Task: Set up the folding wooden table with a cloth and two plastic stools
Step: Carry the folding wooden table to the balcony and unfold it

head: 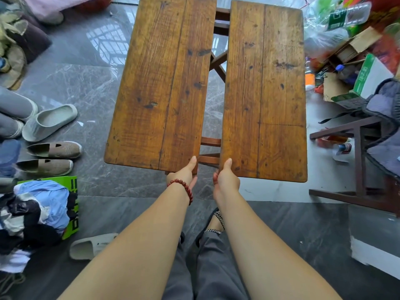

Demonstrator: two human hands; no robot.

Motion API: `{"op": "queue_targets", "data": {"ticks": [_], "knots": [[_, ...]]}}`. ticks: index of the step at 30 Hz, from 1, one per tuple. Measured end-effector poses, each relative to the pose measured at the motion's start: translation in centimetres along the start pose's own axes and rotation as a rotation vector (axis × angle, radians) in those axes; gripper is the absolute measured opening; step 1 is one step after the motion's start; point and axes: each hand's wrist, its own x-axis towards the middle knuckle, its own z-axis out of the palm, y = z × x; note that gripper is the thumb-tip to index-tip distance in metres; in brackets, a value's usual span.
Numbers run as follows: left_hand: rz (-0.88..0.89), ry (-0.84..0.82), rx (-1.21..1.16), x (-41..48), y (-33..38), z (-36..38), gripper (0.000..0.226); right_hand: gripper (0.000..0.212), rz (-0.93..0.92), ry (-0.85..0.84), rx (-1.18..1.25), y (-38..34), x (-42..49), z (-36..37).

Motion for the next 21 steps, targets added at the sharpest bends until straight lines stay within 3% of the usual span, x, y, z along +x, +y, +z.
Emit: {"op": "queue_targets", "data": {"ticks": [10,16,21], "knots": [[-0.075,0.021,0.105,-0.3,-4.1,0.0,0.086,0.059,0.017,0.024,-0.063,1.1,2.1,-3.3],[-0.081,0.024,0.136,-0.4,-6.5,0.8,0.071,0.06,0.026,0.023,-0.071,1.4,3.5,-4.7],[-0.119,-0.003,0.178,-0.9,-6.9,1.4,0.055,0.049,0.058,-0.013,-0.033,1.2,3.9,-5.1]]}}
